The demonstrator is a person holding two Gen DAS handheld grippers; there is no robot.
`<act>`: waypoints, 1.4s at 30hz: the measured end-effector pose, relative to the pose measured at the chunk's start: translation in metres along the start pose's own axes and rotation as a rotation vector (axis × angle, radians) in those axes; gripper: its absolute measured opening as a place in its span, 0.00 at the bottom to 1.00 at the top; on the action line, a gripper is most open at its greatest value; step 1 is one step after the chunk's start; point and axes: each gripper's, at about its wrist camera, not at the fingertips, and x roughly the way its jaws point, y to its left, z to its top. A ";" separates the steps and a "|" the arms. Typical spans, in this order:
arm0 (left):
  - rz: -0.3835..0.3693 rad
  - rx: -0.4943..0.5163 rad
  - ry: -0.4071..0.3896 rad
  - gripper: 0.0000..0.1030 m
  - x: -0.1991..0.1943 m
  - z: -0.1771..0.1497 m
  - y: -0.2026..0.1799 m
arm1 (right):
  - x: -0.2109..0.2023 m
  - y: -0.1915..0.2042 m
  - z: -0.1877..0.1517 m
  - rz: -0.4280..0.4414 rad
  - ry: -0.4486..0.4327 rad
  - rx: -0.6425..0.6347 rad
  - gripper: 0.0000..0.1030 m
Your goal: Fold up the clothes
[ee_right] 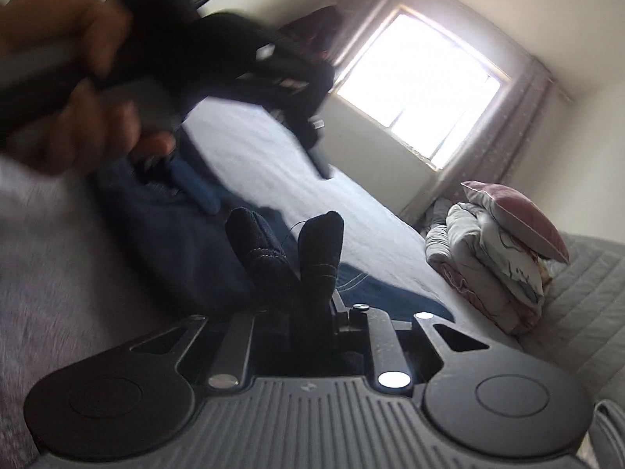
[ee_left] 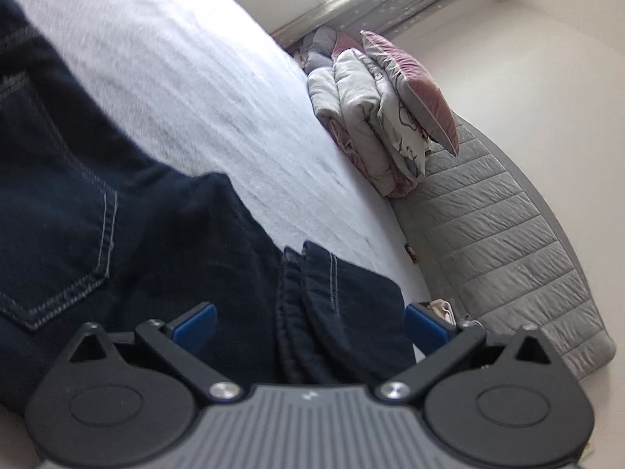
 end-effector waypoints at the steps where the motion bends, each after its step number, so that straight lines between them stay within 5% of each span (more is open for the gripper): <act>1: -0.006 -0.003 0.015 0.98 0.002 -0.001 0.000 | 0.001 0.005 -0.002 -0.001 0.010 -0.026 0.19; 10: -0.027 -0.009 0.198 0.89 0.030 -0.011 -0.011 | -0.010 0.008 -0.003 -0.030 -0.013 -0.063 0.20; 17: -0.041 -0.043 0.240 0.77 0.055 -0.015 -0.020 | -0.023 0.006 0.001 -0.032 -0.058 -0.071 0.19; 25: 0.002 -0.059 0.209 0.22 0.074 -0.016 -0.026 | -0.030 0.003 0.000 -0.030 -0.063 -0.025 0.19; 28: 0.023 -0.011 0.162 0.18 0.069 -0.015 -0.035 | -0.027 0.008 -0.005 -0.055 -0.056 -0.040 0.21; 32: 0.044 0.096 0.078 0.16 0.055 -0.007 -0.055 | -0.025 0.016 -0.013 -0.124 -0.037 -0.066 0.43; 42: 0.115 0.198 0.018 0.16 0.027 0.022 -0.048 | -0.002 -0.008 -0.034 -0.199 0.113 0.025 0.43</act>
